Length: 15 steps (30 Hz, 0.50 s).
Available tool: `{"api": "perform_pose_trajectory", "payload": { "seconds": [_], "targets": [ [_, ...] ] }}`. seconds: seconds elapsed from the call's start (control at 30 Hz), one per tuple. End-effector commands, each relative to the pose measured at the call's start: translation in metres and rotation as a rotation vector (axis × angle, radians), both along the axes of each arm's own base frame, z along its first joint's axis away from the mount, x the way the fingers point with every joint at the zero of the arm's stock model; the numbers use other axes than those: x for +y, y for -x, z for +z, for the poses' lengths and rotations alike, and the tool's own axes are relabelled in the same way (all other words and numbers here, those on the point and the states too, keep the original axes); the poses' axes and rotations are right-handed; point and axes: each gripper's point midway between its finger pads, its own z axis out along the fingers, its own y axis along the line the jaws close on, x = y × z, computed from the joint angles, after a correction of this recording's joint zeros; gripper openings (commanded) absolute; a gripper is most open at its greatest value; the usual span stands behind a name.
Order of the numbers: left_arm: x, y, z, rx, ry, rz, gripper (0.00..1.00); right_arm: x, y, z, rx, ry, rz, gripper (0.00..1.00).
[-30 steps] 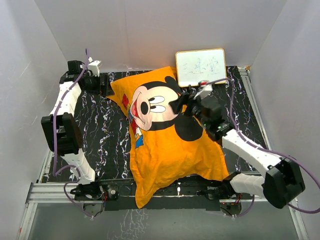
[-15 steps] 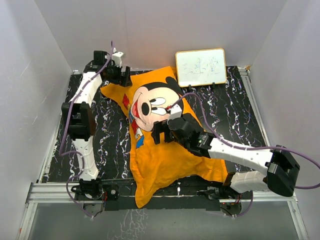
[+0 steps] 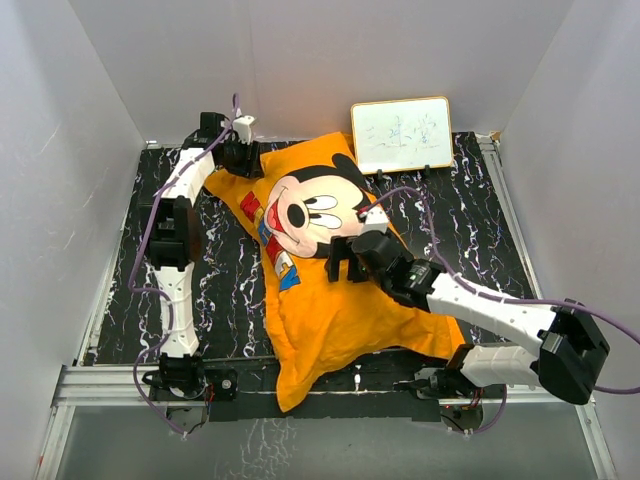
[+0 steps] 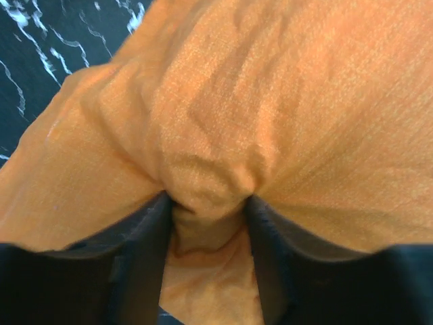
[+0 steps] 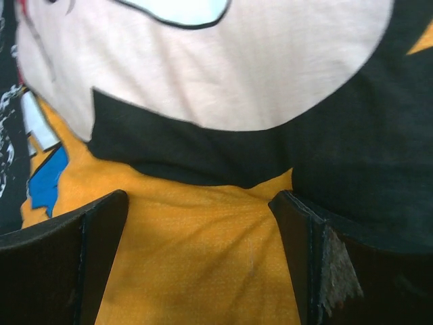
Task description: Remove the pillowcase from the pillow
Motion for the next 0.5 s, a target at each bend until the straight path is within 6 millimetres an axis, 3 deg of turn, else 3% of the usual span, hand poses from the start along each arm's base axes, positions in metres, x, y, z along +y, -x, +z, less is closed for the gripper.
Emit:
{"api": "perform_pose_trajectory", "payload": {
  "seconds": [0.0,0.1,0.17,0.3,0.47],
  "targets": [
    [0.004,0.053,-0.021,0.155,-0.020,-0.065,0.31,-0.055,-0.003,-0.041,0.138,0.133,-0.088,0.96],
    [0.025,0.076,-0.017,0.156,-0.047,-0.034,0.10,-0.062,-0.021,-0.039,0.114,0.144,-0.100,0.96],
    [0.043,0.090,-0.012,0.151,-0.051,0.003,0.03,-0.061,-0.037,-0.035,0.092,0.141,-0.101,0.96],
    [0.086,0.116,0.004,0.148,-0.067,0.091,0.00,-0.049,-0.071,-0.026,0.043,0.136,-0.077,0.96],
    [0.126,0.160,0.017,0.164,-0.091,0.152,0.00,-0.017,-0.116,-0.018,-0.014,0.165,-0.011,0.97]
  ]
}}
